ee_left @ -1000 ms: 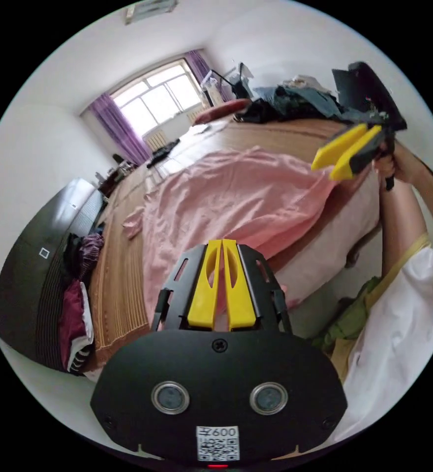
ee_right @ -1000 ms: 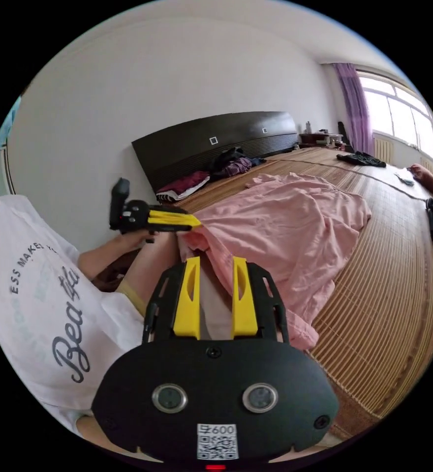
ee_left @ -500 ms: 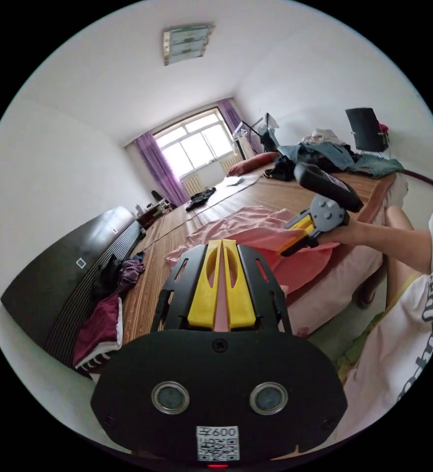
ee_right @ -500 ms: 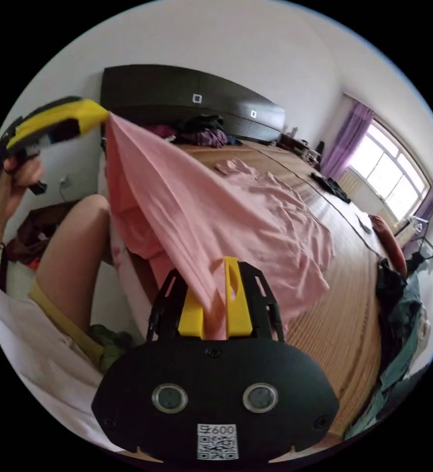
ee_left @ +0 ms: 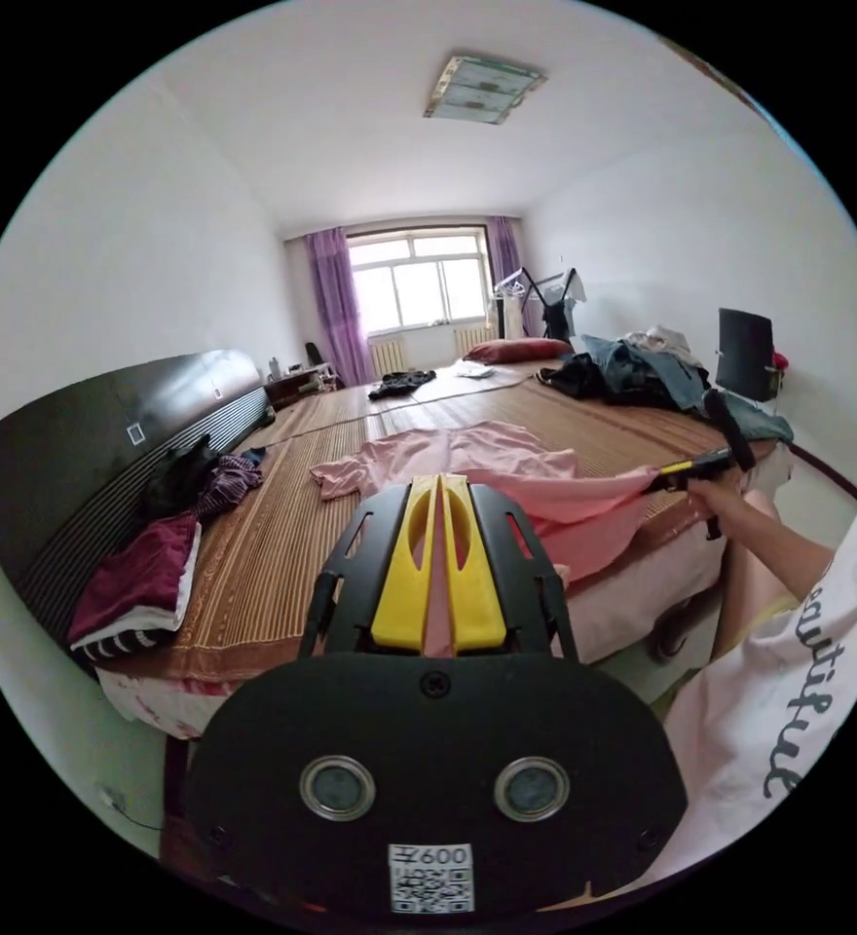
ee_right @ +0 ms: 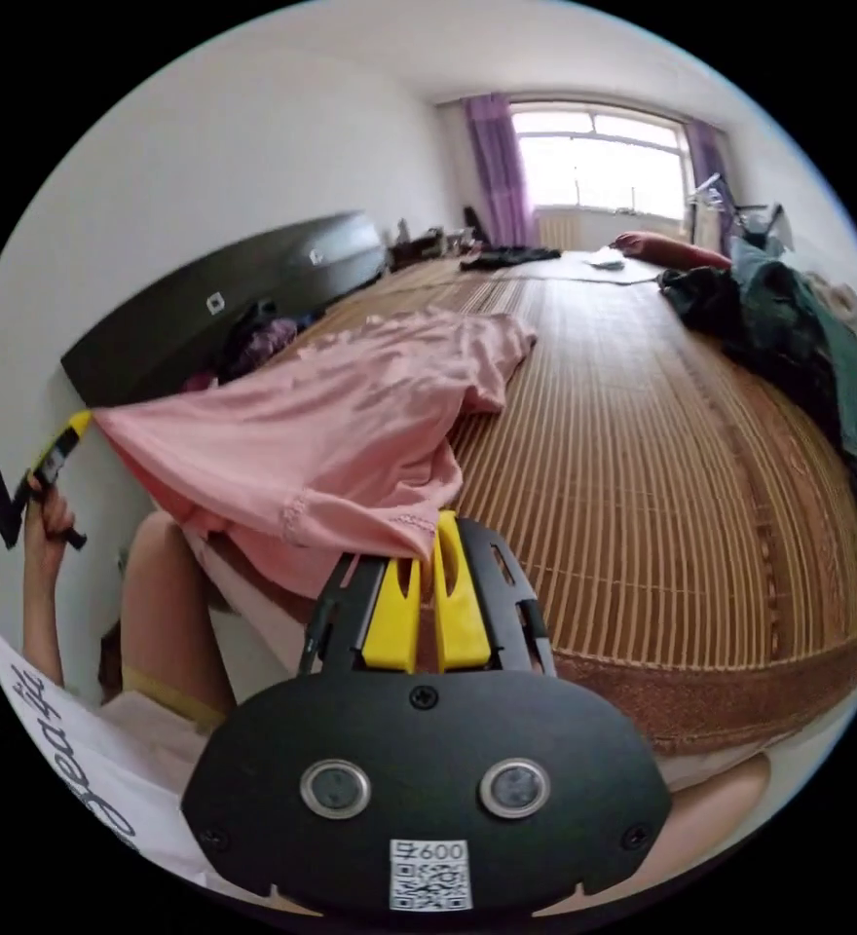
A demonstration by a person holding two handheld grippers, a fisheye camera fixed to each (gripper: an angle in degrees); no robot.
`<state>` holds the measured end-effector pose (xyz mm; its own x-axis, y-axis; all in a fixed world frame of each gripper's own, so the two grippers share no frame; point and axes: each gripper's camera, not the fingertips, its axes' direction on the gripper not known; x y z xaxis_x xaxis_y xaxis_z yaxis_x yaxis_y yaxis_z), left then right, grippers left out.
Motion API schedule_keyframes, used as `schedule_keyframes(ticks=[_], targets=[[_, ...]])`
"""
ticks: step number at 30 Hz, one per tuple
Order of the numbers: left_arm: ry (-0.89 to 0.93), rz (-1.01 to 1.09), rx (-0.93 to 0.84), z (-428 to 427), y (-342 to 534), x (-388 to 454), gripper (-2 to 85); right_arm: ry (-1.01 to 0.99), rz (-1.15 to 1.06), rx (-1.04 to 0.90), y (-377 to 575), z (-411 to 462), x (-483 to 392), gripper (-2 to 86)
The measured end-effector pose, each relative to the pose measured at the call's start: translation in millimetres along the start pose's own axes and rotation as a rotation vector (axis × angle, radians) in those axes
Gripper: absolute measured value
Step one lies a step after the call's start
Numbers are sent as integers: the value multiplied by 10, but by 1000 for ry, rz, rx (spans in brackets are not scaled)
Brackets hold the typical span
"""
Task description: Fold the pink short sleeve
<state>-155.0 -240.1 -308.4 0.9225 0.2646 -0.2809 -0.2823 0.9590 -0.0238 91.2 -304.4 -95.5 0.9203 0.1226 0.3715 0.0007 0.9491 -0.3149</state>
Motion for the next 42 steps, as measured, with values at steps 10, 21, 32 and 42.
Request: schedule_keyframes(ticks=[10, 21, 32, 42], targets=[[317, 25, -326, 942, 378, -260, 23, 34, 151, 220, -69, -683, 563, -8], [771, 84, -147, 2030, -145, 173, 108, 2, -112, 257, 245, -858, 150, -7], [890, 2, -341, 3183, 363, 329, 121, 16, -102, 187, 859, -663, 122, 6], [894, 15, -300, 2872, 1120, 376, 32, 1, -350, -78, 1465, -401, -109, 50]])
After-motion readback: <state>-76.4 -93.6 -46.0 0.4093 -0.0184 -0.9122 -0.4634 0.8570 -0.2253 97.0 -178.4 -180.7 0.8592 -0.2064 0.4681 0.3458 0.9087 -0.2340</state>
